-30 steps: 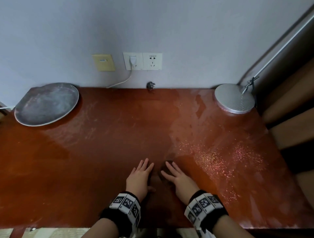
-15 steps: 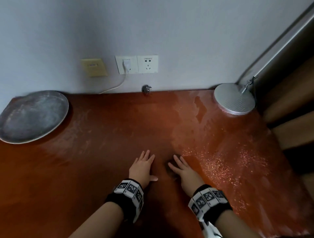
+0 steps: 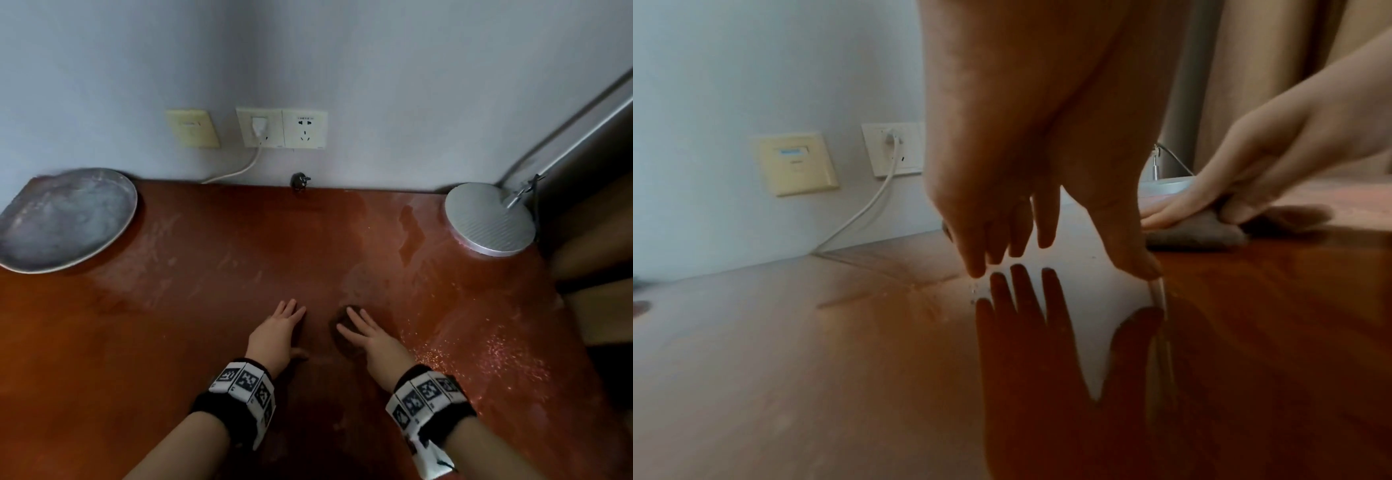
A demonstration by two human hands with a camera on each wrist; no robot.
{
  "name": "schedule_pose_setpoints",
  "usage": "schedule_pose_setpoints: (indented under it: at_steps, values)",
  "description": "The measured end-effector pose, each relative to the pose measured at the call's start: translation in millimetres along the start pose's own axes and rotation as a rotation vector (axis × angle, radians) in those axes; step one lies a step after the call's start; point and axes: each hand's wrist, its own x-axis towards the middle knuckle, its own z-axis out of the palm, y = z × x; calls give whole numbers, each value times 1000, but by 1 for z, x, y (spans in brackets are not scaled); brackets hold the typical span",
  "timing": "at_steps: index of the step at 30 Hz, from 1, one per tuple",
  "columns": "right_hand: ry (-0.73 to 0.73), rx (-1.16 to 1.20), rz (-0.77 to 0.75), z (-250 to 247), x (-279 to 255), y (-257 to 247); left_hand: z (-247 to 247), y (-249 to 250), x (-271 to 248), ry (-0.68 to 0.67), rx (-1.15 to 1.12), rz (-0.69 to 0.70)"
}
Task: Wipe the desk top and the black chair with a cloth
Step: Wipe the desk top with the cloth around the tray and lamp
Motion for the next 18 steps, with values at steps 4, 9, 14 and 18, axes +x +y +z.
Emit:
schedule_pose_setpoints:
  at_steps: [4, 9, 14, 18]
  values:
    - [64, 9, 173, -38, 30, 41, -10, 11, 13, 44, -3, -10]
    - [-11, -66, 51, -30, 30, 18, -21, 25, 42, 35, 10, -33]
    - [-51, -56, -88, -32, 31, 27, -20, 30, 62, -18, 43, -53]
    - [10, -26, 53, -67, 64, 52, -18, 27, 65, -30, 16, -65]
